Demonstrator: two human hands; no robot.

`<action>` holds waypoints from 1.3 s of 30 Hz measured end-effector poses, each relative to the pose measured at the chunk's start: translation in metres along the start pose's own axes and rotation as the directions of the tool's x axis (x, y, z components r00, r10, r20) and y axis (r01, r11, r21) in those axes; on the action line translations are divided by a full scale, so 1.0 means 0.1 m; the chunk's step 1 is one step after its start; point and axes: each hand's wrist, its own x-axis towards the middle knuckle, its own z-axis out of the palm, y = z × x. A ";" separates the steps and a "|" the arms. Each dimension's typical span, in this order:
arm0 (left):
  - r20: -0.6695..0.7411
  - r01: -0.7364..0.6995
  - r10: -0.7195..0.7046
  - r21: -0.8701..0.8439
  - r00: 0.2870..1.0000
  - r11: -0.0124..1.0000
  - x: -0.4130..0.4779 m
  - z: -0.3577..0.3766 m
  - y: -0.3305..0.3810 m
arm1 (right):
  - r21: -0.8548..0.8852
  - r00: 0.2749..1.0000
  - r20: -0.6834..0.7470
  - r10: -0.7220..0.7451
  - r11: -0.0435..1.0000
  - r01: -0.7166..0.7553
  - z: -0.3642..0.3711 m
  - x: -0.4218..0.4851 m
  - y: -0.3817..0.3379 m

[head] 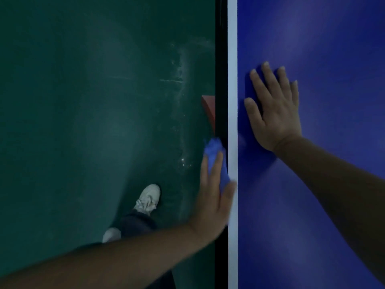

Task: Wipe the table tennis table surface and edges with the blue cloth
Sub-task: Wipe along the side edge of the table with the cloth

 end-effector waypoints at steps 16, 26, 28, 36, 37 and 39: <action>-0.118 -0.013 0.011 -0.018 0.993 1.000 0.55 -0.02 0.13 | 0.023 1.000 -0.019 -0.010 1.000 0.010 -0.01 0.02 -0.02; -0.213 0.097 -0.111 -0.075 0.971 0.992 1.94 -0.24 0.56 | 0.034 0.999 -0.033 -0.009 0.999 0.010 0.01 0.02 0.00; -0.279 0.070 -0.110 -0.149 0.954 0.986 2.29 -0.29 0.72 | 0.031 1.000 -0.026 -0.002 1.000 0.003 0.00 0.02 -0.01; -0.124 -0.011 0.000 -0.088 0.992 0.996 0.31 0.03 0.17 | 0.060 0.999 -0.042 -0.017 0.998 0.020 0.03 0.02 0.02; -0.114 0.010 -0.016 -0.054 0.993 0.999 0.23 0.04 0.15 | 0.065 0.999 -0.043 -0.016 0.998 0.019 0.02 0.02 0.02; -0.110 0.023 -0.021 0.017 0.994 1.000 0.35 0.01 0.21 | 0.068 0.999 -0.043 -0.009 0.998 0.012 0.01 0.02 0.01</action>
